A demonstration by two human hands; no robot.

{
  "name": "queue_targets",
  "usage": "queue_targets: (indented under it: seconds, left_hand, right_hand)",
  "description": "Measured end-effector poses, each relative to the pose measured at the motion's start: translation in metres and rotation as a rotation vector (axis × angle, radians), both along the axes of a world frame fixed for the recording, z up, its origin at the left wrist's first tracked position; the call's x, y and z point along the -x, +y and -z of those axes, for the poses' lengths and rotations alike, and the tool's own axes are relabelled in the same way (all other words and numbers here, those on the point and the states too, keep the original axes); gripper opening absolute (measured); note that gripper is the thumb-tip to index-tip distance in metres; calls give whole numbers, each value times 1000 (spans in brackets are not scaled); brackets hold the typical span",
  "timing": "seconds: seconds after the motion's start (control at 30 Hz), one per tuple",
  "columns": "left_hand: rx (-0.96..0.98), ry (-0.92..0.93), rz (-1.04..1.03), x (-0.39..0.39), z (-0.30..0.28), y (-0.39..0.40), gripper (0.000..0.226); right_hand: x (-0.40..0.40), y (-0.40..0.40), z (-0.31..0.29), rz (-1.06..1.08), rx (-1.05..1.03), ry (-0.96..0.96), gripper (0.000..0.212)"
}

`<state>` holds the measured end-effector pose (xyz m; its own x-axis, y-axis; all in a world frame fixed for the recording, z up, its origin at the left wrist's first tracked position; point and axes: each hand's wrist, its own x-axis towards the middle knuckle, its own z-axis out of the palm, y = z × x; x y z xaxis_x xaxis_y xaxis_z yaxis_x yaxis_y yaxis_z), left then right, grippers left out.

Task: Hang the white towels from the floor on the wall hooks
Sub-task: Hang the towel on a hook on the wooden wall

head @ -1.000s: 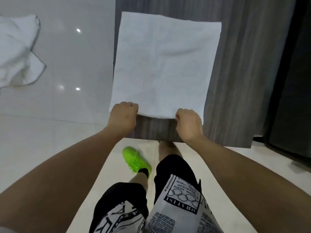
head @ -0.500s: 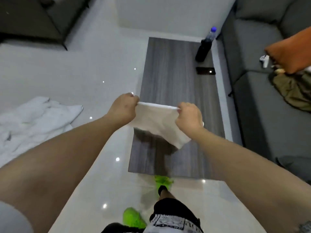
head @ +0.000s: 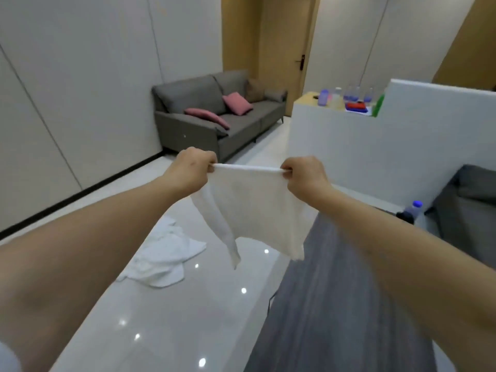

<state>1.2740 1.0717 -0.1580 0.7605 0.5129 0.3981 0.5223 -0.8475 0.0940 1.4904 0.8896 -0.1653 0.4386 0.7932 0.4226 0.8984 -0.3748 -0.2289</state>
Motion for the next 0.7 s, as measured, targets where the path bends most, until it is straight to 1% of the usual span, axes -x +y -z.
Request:
queue_targets:
  seconds: [0.1, 0.2, 0.33, 0.47, 0.6, 0.7]
  left_hand:
    - [-62, -5, -140, 45, -31, 21, 17]
    - [-73, -24, -277, 97, -53, 37, 14]
    - [-41, -51, -524, 184, -67, 44, 14]
    - [-12, -58, -737, 281, -69, 31, 12]
    - [-40, -71, -929, 391, -70, 5, 12]
    - [-40, -130, -1090, 478, -73, -18, 16]
  right_hand:
    - [22, 57, -26, -137, -48, -26, 24]
    - [55, 108, -48, -277, -86, -43, 23]
    - [124, 166, -69, -489, -95, 22, 23]
    - [217, 210, -85, -684, -70, 6, 25]
    - [337, 236, -93, -860, -79, 22, 26]
    - [434, 248, -100, -970, -106, 13, 26]
